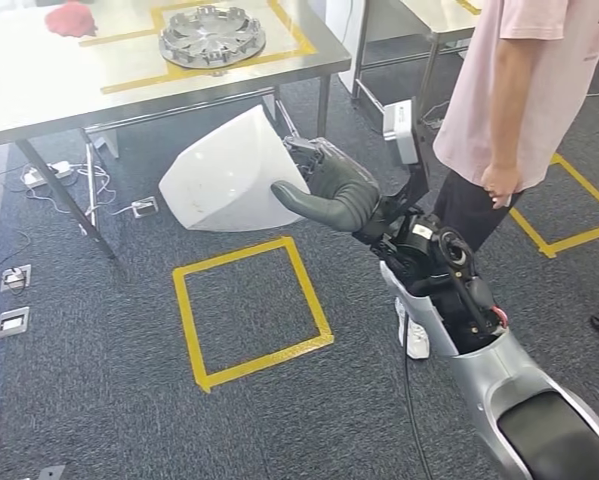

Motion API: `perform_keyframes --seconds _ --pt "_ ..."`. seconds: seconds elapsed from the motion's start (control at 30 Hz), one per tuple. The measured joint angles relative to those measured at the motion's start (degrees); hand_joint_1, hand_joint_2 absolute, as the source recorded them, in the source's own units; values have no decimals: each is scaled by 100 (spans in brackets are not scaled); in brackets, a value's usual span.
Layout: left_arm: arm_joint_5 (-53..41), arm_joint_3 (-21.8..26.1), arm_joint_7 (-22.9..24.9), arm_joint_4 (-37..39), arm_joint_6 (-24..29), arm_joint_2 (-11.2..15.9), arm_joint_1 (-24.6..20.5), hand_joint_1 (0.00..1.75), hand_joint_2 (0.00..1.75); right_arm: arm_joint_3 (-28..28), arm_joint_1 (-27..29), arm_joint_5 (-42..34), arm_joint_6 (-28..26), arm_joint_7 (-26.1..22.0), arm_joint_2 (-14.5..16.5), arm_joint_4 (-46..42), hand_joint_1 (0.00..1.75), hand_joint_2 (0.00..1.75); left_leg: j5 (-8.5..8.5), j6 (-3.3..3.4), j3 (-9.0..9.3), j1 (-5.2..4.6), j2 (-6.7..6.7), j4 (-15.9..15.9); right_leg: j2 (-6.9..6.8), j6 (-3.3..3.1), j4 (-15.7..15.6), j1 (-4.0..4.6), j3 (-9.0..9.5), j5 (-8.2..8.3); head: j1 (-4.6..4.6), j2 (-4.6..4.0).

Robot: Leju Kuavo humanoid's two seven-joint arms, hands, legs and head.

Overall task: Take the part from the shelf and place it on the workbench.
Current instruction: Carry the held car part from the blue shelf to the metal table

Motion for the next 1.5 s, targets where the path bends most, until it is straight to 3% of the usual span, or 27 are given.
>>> perform_keyframes --seconds 0.03,0.13,0.2,0.3,0.33,0.37,0.4,0.47,0.53,0.63,0.7,0.73,0.8,0.83,0.87,0.9,0.97,1.03,1.1,1.2,1.27,1.33,1.37,1.4,1.5 --pt "0 0 -2 0 1 -3 0 0 175 1 -4 0 0 -1 1 3 175 175 -12 -23 -7 -6 -2 9 5 -29 -174 9 84 24 4 0" --pt "1 0 -4 0 3 -5 1 0 175 1 -6 0 -4 -2 1 9 175 175 -25 -94 -42 -9 9 21 23 -88 -269 4 145 -18 -8 0" --pt "9 0 -9 0 16 -2 -6 0 175 1 -10 0 -7 -7 1 9 175 175 -173 -153 -149 -8 22 273 15 -125 -317 -31 195 -15 -45 0" --pt "19 0 -12 0 51 -8 3 0 175 2 -9 0 -7 -9 2 11 175 175 -612 -236 -780 26 33 1414 0 -168 -340 -50 233 -37 -159 0" --pt "19 0 -12 0 59 -16 14 0 175 2 -1 0 -7 -9 2 13 175 175 -658 -249 -972 39 35 1697 0 -173 -339 -50 240 -48 -184 0" --pt "19 0 -12 0 64 -26 23 0 175 3 6 0 -7 -8 2 15 175 175 -589 -254 -1058 50 36 1760 1 -173 -339 -50 253 -62 -199 0" --pt "19 0 -11 0 67 -34 27 0 175 3 11 0 -6 -8 2 16 175 175 -426 -254 -1030 59 38 1610 2 -169 -339 -51 274 -79 -209 0" --pt "22 0 -13 0 77 -37 25 0 175 2 12 0 -4 -10 2 16 175 175 31 -242 -670 70 45 785 6 -137 -339 -49 340 -130 -221 0" --pt "27 0 -21 0 88 -37 16 0 175 1 4 1 -1 -16 2 15 175 175 244 -201 -366 51 40 144 16 -78 -334 -32 375 -182 -240 0" --pt "28 0 -27 0 93 -49 19 0 175 0 -2 3 6 -23 2 14 175 175 204 -101 -305 23 27 34 19 16 -354 -31 392 -228 -235 0" --pt "27 0 -28 0 85 -52 20 0 175 -2 -7 8 11 -28 2 14 175 175 184 -24 -261 34 28 17 7 76 -158 -48 311 -367 -204 0" --pt "26 0 -28 0 73 -49 18 0 175 -2 -9 16 12 -30 2 14 175 175 171 10 -236 39 30 8 1 97 138 -52 171 -517 -175 0" --pt "24 0 -29 0 45 -43 17 0 175 -1 -5 43 12 -30 2 15 175 175 136 58 -203 22 33 9 -5 115 1014 -50 -273 -864 -108 0" --pt "22 0 -28 0 33 -43 19 0 175 -1 5 56 11 -29 2 17 175 175 120 73 -186 10 32 10 -5 114 1367 -48 -477 -948 -86 0" --pt "21 0 -28 0 27 -43 21 0 175 0 13 63 11 -28 2 19 175 175 100 83 -162 -4 28 12 -5 104 1515 -46 -590 -917 -67 0" --pt "20 0 -27 0 23 -43 24 0 175 0 19 66 13 -27 2 21 175 175 77 88 -126 -18 21 12 -5 81 1410 -41 -580 -763 -51 0" --pt "20 0 -27 1 21 -46 28 0 175 0 14 66 20 -30 2 23 175 175 20 88 -34 -41 0 10 -4 -11 650 -9 -291 -257 -4 0" --pt "20 0 -27 1 20 -52 27 0 175 0 -2 66 34 -37 2 25 175 175 -24 63 9 -62 -12 15 -9 -109 -50 35 28 25 7 0" --pt "16 0 -27 1 18 -57 27 0 175 -1 -13 67 45 -43 2 25 175 175 -34 18 -5 -64 -4 11 -9 -148 -270 60 149 9 0 0" --pt "5 0 -27 2 13 -51 19 0 175 -1 -20 69 54 -44 5 23 175 175 -140 -69 -51 -69 18 143 -7 -163 -415 -3 258 14 -3 0" --pt "1 0 -27 2 14 -35 9 0 175 1 -21 70 60 -44 8 23 175 175 -416 -144 -352 -35 25 745 -18 -178 -470 -40 325 14 -67 0" --pt "-2 0 -27 2 15 -20 14 0 175 2 -13 70 61 -42 8 25 175 175 -643 -212 -818 21 29 1504 -25 -181 -467 -55 338 -11 -141 0" --pt "-3 0 -27 2 14 -19 20 0 175 3 -7 73 62 -40 8 27 175 175 -626 -241 -961 48 31 1675 -25 -172 -462 -63 347 -28 -161 0" --pt "-5 0 -27 2 14 -18 25 0 175 3 -1 77 62 -39 8 28 175 175 -496 -267 -988 74 34 1615 -24 -157 -455 -77 362 -50 -172 0" --pt "-7 0 -27 2 13 -15 19 0 175 2 3 77 63 -35 8 29 175 175 136 -334 -547 133 45 504 -15 -50 -398 -104 420 -164 -220 0"
